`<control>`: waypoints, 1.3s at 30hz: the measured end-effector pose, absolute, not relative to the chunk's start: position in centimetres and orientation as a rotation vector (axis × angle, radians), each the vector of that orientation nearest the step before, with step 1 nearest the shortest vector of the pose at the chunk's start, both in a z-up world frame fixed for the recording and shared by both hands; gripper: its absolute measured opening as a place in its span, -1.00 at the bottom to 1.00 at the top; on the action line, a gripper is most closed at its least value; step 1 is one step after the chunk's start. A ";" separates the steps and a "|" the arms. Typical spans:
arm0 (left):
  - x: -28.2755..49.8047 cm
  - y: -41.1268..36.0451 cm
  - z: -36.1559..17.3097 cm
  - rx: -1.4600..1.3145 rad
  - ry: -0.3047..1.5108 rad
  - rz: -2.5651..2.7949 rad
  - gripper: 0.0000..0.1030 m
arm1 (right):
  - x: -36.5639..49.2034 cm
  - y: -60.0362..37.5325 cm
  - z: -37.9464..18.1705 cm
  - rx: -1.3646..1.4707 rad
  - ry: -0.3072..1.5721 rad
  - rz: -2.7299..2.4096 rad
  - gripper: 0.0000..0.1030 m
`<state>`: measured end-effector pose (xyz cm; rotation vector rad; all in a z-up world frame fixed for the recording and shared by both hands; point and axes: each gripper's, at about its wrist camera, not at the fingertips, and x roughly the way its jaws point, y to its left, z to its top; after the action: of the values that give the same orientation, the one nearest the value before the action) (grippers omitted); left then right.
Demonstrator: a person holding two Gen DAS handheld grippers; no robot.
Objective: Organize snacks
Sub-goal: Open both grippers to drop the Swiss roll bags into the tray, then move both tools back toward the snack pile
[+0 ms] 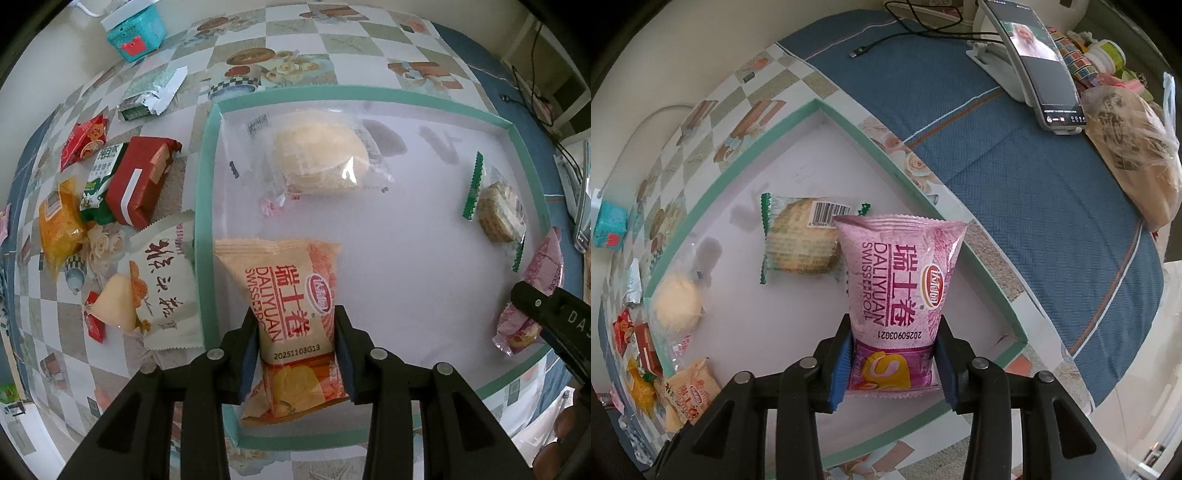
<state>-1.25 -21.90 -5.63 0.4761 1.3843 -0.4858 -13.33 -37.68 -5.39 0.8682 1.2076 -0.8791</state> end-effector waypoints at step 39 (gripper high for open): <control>7.7 -9.4 5.3 0.066 1.155 -0.288 0.87 | -12.3 -34.8 6.1 0.680 0.884 -0.808 1.00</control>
<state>7.74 -9.44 5.27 0.0657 1.1546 -0.2876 -12.31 -34.77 6.07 0.6796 0.8841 -0.8081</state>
